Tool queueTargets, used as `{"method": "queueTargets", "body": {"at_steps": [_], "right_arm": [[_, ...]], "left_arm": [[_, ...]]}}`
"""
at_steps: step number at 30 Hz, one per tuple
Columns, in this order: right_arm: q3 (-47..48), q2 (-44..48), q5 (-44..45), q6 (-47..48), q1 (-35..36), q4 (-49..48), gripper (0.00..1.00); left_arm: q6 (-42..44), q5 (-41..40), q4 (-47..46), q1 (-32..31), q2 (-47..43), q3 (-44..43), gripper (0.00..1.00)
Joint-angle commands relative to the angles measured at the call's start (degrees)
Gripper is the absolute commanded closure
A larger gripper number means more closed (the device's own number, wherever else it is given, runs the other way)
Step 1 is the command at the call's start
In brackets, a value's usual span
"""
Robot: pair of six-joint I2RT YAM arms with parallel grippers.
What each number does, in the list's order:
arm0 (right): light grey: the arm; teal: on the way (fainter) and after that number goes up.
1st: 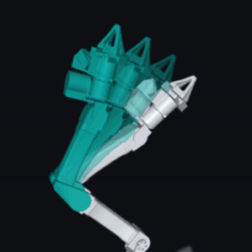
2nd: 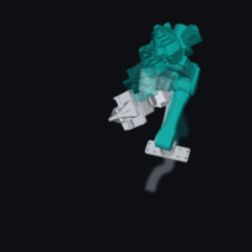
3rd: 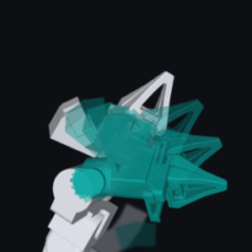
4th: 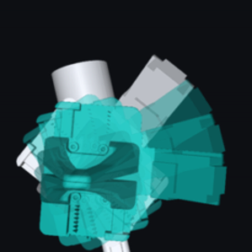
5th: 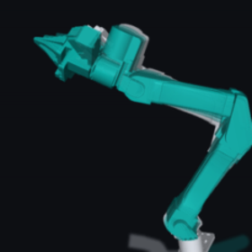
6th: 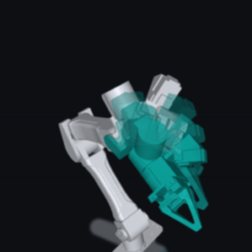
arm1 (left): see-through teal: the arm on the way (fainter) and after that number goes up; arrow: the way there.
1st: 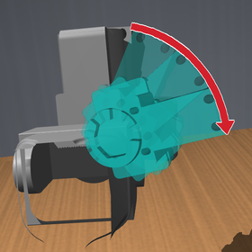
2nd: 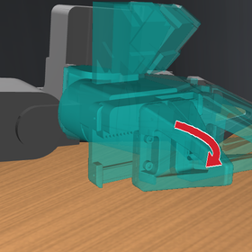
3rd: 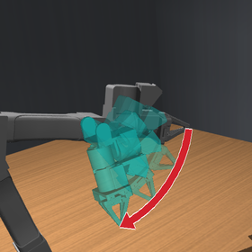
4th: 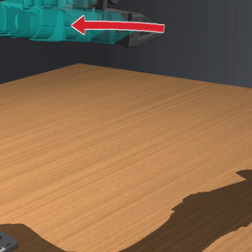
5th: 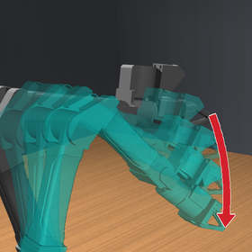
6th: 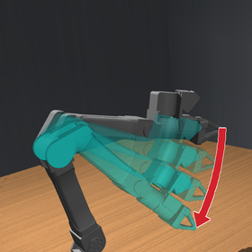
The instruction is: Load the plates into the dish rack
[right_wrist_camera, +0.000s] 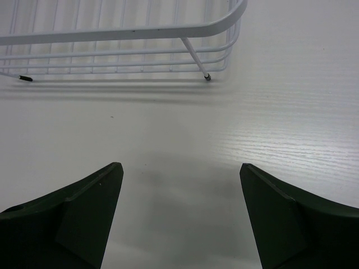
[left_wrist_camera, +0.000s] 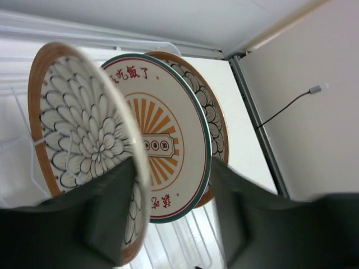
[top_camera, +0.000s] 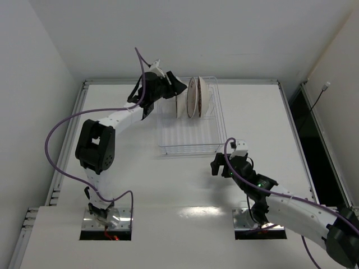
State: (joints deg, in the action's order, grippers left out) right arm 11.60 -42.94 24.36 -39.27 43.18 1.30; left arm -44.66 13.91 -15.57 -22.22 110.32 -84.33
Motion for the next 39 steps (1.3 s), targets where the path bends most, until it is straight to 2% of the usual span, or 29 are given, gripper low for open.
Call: {"method": "queueTargets", "body": {"at_steps": [1,4,5,6,7,8,9,13,19,23,26,29,32,33,34,38,39], "right_arm": [[1.9,0.0,-0.1,-1.0,-0.4,-2.6,0.16],[1.9,0.0,-0.1,-1.0,-0.4,-2.6,0.16],[1.9,0.0,-0.1,-1.0,-0.4,-2.6,0.16],[1.9,0.0,-0.1,-1.0,-0.4,-2.6,0.16],[1.9,0.0,-0.1,-1.0,-0.4,-2.6,0.16],[1.9,0.0,-0.1,-1.0,-0.4,-2.6,0.16],[1.9,0.0,-0.1,-1.0,-0.4,-2.6,0.16],[1.9,0.0,-0.1,-1.0,-0.4,-2.6,0.16],[1.9,-0.5,-0.1,-1.0,-0.4,-2.6,0.16],[1.9,-0.5,-0.1,-1.0,-0.4,-2.6,0.16],[1.9,0.1,-0.1,-1.0,-0.4,-2.6,0.11],[1.9,1.8,-0.1,-1.0,-0.4,-2.6,0.10],[0.8,3.4,0.4,-1.0,-0.4,-2.6,0.07],[0.8,4.4,0.4,-1.0,-0.4,-2.6,0.07],[0.1,4.4,0.4,-1.0,-0.4,-2.6,0.06],[0.1,5.8,1.1,-1.5,-0.4,-1.4,0.05],[0.1,6.4,1.1,-2.1,-0.4,-1.4,0.05]], "left_arm": [[1.9,-0.1,-4.6,-0.7,-1.0,-4.2,0.42],[2.5,-0.1,-3.4,-1.2,-0.5,-5.4,0.31],[2.5,-0.1,-2.9,-1.2,-0.5,-5.4,0.23],[3.0,-0.1,-2.9,-1.2,-0.5,-6.0,0.21],[3.0,0.5,-2.9,-1.2,-0.5,-7.0,0.11],[3.0,0.5,-1.8,-1.2,-0.5,-7.7,0.09],[3.7,1.2,-1.8,-1.2,-0.5,-8.3,0.00],[4.2,3.4,-0.7,-1.2,-1.5,-11.4,0.00],[7.4,4.9,7.0,-2.4,-1.6,-19.5,0.00],[10.7,4.9,11.3,-2.4,-2.8,-20.2,0.00],[14.4,3.6,15.0,-2.4,-5.0,-18.8,0.00],[18.5,2.4,17.9,-2.4,-8.6,-15.6,0.00],[25.3,-4.0,19.0,-3.2,-15.9,-8.3,0.00],[27.2,-9.9,16.5,-4.6,-20.1,-2.0,0.00],[31.2,-12.6,15.6,-5.1,-21.9,1.0,0.00],[35.4,-25.8,10.8,-7.4,-28.4,15.0,0.00],[36.0,-28.3,8.4,-7.4,-32.8,18.6,0.00]]}}
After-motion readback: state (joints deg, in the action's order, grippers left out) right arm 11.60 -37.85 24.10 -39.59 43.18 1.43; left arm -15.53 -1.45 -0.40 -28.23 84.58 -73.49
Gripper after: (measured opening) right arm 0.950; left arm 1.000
